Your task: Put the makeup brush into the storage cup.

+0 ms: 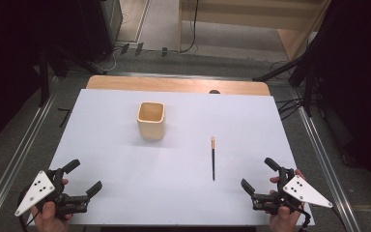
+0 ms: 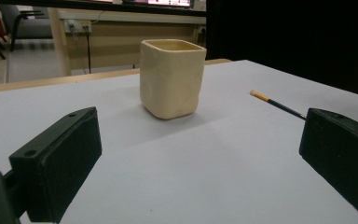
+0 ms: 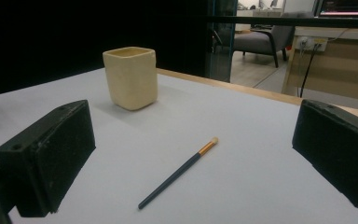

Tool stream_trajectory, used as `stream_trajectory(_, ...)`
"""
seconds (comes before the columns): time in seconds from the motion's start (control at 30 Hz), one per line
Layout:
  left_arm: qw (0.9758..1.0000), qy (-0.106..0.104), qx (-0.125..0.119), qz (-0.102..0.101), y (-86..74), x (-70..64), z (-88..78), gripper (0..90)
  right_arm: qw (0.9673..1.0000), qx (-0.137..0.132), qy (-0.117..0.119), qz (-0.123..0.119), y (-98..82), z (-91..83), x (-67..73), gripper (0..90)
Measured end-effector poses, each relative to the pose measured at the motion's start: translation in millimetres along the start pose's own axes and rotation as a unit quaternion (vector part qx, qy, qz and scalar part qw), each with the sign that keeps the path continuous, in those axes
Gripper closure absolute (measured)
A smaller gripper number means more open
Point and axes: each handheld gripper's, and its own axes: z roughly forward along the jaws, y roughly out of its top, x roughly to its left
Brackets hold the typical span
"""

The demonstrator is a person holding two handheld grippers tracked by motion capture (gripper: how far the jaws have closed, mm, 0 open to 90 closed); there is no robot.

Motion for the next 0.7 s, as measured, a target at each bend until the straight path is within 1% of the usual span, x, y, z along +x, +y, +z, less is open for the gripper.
stream_trajectory(0.33,1.0,-0.002,0.002,0.002,-0.1,-1.2,1.0,0.0,1.0,0.005,-0.005,0.003,1.4,2.2,1.5,0.2)
stream_trajectory(0.4,1.0,-0.001,0.008,0.006,-1.0,-1.9,1.2,0.0,1.0,0.004,-0.006,0.004,2.6,4.0,1.2,0.2)
stream_trajectory(0.47,0.9999,0.002,0.01,0.011,-0.7,-3.0,0.8,0.0,1.0,0.006,-0.006,0.001,3.9,6.5,0.9,0.2)
stream_trajectory(0.6,0.9999,0.001,0.008,0.009,-0.8,-4.6,-0.3,0.0,0.9999,0.012,-0.004,0.0,5.9,11.4,1.0,0.2)
stream_trajectory(0.7,0.9999,0.001,0.012,0.008,-2.1,-4.5,0.0,0.0,0.9998,0.018,0.001,-0.004,10.8,19.7,2.5,0.2)
